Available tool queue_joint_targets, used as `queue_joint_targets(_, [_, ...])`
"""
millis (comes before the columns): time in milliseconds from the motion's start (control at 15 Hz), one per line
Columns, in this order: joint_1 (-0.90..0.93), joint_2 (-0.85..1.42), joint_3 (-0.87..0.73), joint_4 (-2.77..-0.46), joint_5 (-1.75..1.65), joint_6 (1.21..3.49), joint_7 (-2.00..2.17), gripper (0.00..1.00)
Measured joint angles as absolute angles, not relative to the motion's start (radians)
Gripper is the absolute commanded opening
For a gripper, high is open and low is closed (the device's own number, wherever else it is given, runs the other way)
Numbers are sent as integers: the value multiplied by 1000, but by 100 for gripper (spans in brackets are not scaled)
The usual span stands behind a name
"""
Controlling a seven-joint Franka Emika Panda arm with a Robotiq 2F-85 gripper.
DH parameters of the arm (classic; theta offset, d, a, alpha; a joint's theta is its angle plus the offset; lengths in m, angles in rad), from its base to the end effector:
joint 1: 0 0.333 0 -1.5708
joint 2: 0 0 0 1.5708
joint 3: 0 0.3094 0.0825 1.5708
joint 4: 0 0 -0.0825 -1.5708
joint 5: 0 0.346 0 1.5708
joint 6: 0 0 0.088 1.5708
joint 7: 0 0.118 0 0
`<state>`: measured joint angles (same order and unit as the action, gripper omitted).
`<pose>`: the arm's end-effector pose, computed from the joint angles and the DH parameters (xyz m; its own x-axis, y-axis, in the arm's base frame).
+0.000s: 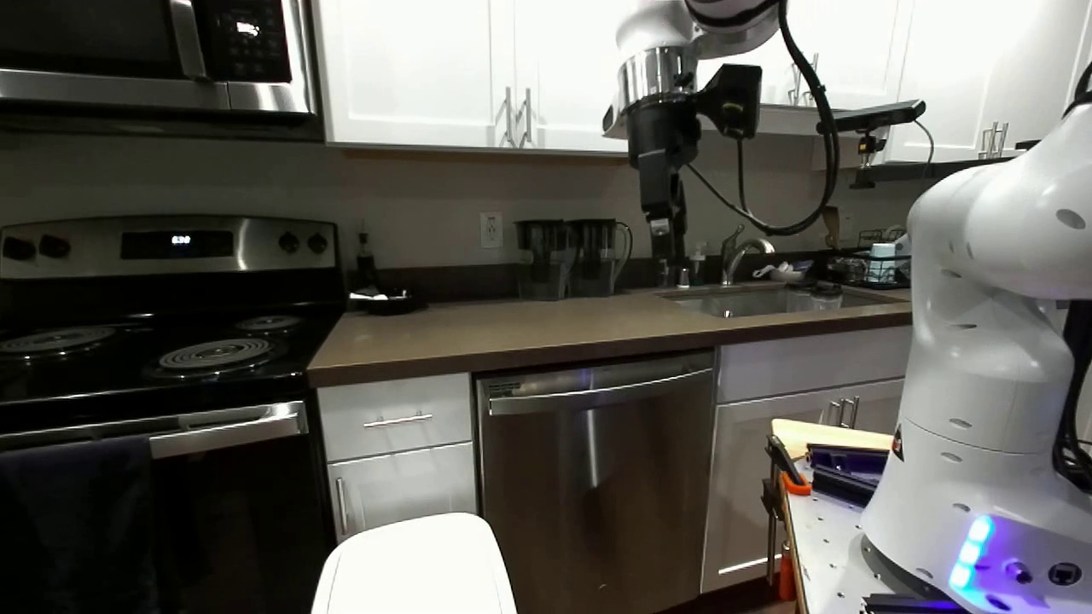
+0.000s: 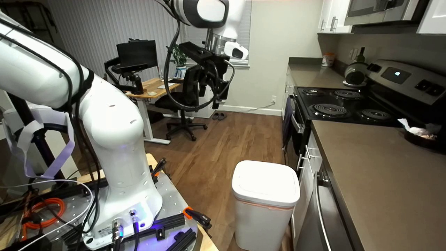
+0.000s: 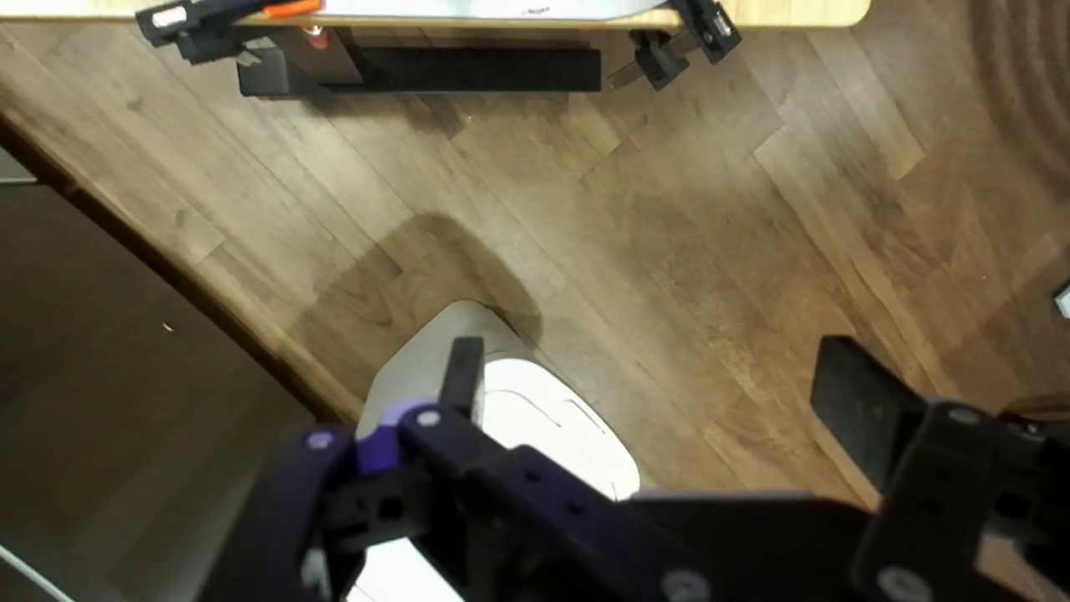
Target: Open the top of the bin
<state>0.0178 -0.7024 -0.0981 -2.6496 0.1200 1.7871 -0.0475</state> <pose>0.2836 -0.0116 0.4420 0.9874 -0.0251 -0.1561 -0.0536 -0.9819 -0.1814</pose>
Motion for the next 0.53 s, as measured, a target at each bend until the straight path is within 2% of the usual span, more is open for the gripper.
queue_joint_targets(533, [106, -395, -26, -2582, 124, 2078, -61, 100])
